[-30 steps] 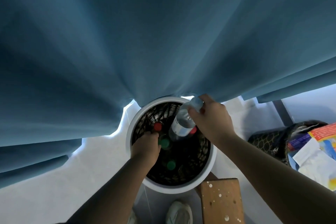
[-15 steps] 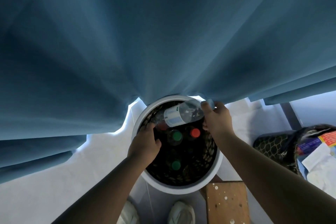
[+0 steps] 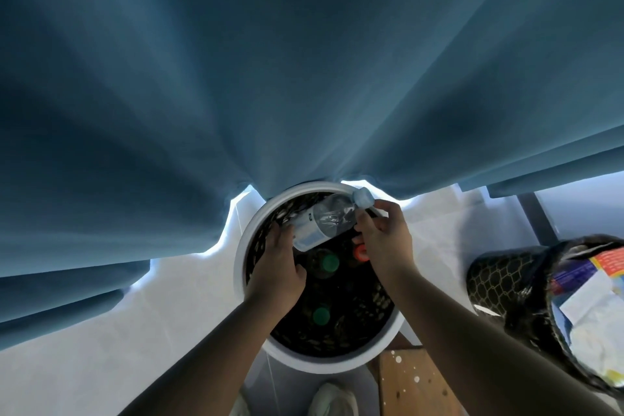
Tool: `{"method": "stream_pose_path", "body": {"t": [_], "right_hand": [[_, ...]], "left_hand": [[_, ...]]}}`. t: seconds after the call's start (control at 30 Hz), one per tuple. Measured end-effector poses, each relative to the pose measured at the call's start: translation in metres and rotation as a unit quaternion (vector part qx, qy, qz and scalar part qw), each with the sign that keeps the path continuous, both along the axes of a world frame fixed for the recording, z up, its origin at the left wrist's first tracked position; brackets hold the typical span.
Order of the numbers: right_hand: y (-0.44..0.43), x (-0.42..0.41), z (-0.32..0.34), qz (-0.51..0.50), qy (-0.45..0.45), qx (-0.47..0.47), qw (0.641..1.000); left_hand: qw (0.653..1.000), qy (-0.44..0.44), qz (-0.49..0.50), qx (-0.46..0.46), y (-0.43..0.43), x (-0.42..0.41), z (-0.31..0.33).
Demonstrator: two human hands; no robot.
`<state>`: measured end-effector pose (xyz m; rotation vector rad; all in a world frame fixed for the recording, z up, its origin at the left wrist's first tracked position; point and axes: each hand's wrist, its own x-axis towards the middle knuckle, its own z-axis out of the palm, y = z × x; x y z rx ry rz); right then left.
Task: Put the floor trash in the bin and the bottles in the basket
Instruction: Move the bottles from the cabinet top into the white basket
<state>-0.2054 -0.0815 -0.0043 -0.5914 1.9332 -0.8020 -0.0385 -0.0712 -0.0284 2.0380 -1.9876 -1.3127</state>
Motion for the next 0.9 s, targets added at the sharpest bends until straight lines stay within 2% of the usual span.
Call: {"method": "stream_pose_path", "body": {"t": [0.27,0.37,0.57,0.73,0.9], "right_hand": [[-0.005,-0.003,-0.004,0.076,0.056,-0.017,0.995],[-0.004,0.001,-0.009,0.145,0.083,-0.001,0.986],[0.0,0.005,-0.009,0.245,0.075,0.019,0.966],[0.003,0.011,-0.009,0.216,0.011,-0.001,0.976],[0.007,0.018,-0.001,0.299,0.03,-0.007,0.954]], "left_hand": [[0.997,-0.055,-0.007,-0.044,-0.001,-0.004,-0.001],[0.998,-0.049,-0.015,-0.024,0.001,-0.006,-0.005],[0.999,-0.013,0.009,0.032,0.003,-0.002,-0.015],[0.997,-0.035,0.027,-0.061,0.0,-0.008,-0.007],[0.995,-0.023,0.007,-0.099,-0.011,-0.011,-0.002]]}}
